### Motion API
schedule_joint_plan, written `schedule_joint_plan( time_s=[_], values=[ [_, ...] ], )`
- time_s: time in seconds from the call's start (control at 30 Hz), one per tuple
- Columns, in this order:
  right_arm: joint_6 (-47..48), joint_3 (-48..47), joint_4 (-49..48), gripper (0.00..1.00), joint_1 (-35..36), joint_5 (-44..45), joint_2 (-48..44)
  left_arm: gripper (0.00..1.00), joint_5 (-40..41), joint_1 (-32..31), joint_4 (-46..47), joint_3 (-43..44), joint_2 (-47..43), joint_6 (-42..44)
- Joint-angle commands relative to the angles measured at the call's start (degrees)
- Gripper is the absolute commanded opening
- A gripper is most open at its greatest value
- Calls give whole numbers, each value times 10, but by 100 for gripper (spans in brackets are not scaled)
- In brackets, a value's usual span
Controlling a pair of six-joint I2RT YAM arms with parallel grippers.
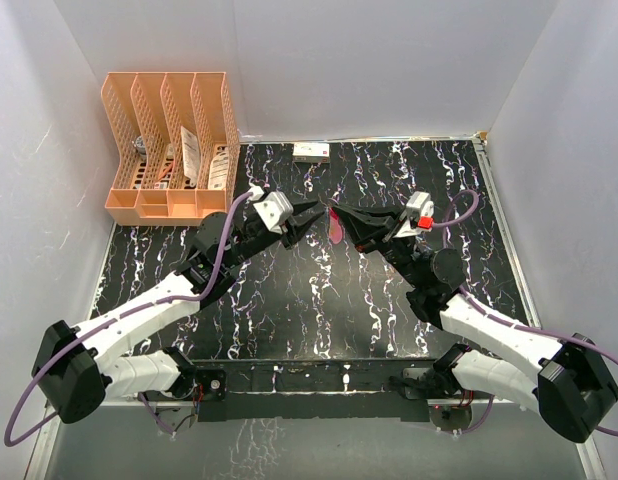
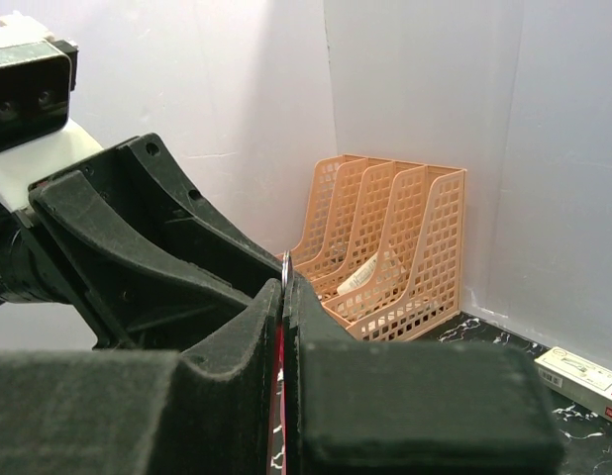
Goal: Put the keys on the keyring
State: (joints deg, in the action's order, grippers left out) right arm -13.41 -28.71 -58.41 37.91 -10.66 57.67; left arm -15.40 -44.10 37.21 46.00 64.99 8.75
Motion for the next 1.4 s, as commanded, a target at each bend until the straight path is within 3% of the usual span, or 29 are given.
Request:
schedule_joint_plan(
  time_s=[0.0,0.57,1.37],
  values=[
    [11,-22,-15,0,0,2,-14,28,-20,-1,21,-13,-8,-21],
    [13,-26,-29,0,-1,3,1,30,-90,-1,68,-47,-30,-74],
    [1,-36,-39,0,0,-13,14,39,-64,-1,88,-33,22,-81]
  ],
)
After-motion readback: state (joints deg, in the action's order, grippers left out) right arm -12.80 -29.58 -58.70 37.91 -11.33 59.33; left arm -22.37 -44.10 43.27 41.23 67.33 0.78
